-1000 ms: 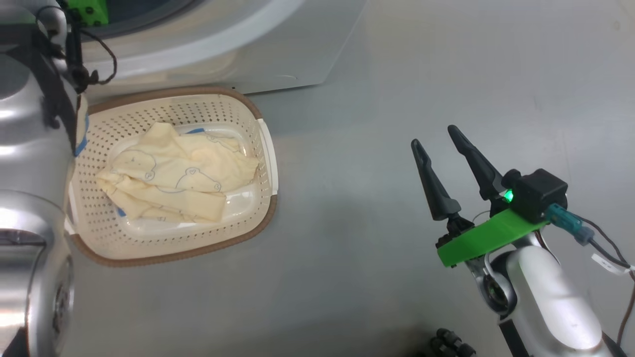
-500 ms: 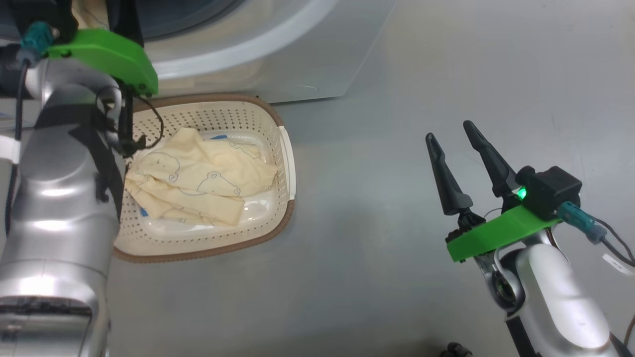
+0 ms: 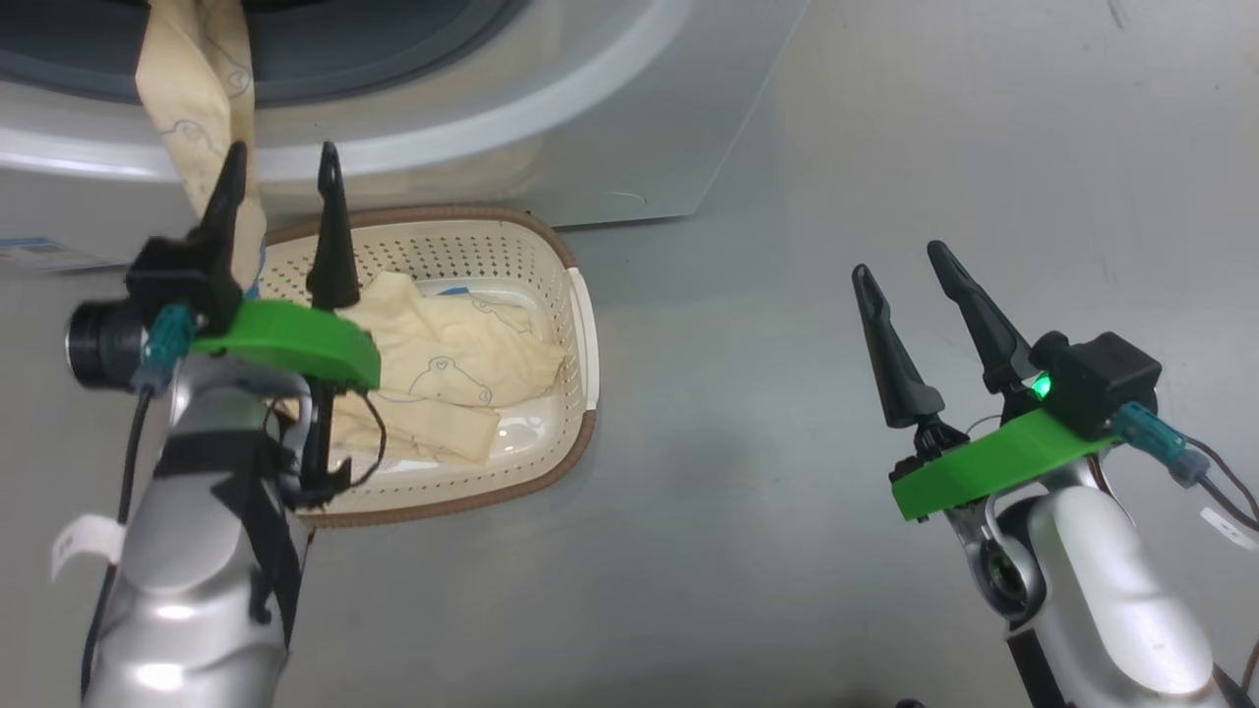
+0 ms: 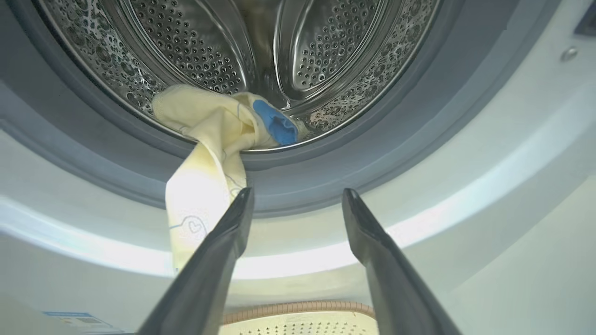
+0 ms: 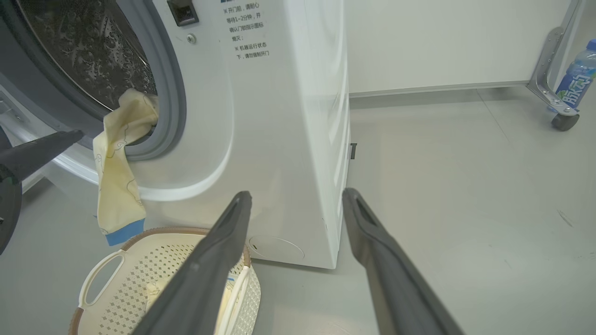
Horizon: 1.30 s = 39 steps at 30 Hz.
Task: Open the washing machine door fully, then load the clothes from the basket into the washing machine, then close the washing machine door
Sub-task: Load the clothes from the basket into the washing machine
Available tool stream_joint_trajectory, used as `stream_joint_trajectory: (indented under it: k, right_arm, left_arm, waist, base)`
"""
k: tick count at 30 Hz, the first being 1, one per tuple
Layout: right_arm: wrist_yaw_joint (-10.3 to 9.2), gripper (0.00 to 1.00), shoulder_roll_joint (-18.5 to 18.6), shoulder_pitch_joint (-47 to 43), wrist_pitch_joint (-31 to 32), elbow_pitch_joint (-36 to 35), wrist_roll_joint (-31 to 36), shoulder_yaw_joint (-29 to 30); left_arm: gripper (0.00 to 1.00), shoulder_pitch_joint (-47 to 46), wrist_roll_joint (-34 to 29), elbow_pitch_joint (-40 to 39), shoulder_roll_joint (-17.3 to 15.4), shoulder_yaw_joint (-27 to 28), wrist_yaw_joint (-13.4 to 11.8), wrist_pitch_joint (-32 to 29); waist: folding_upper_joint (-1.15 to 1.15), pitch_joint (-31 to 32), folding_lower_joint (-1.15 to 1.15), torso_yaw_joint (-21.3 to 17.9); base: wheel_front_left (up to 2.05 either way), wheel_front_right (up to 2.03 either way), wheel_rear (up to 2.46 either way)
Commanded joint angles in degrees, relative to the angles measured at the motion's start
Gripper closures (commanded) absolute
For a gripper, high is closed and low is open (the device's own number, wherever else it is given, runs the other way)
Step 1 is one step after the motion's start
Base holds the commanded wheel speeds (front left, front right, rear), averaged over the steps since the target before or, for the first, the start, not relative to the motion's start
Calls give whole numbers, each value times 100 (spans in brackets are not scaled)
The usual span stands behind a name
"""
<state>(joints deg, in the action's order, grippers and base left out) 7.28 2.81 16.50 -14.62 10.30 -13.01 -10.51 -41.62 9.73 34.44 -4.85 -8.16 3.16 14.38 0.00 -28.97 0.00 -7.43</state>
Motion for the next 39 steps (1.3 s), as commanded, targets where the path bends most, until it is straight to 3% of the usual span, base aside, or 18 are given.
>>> stream_joint_trajectory:
  k: [1,11,19,27,39]
  right_arm:
    - [21,0,7,-140,-38,-177,25,-75]
    - [21,0,7,-240,-38,-197,87,-71]
    - [21,0,7,-365,-38,-190,101,-60]
    - [21,0,7,-646,-38,-157,71,41]
    - [21,0,7,-837,-38,-119,67,117]
  left_arm:
    - [0,200,33,-325,-142,131,-20,62]
    - [0,1868,64,-1866,-90,480,-101,62]
    - [0,2885,-10,-2725,16,986,0,62]
    - [0,3568,-66,-3138,163,1254,107,62]
    - [0,3768,101,-3241,195,1158,77,62]
  waist:
    - [0,17,0,6]
    - [0,163,0,-11]
    - [0,280,0,-59]
    - [0,462,0,-9]
    - [0,566,0,89]
  base:
    - [0,0,0]
    - [0,0,0]
    - [0,0,0]
    - [0,0,0]
    - [0,0,0]
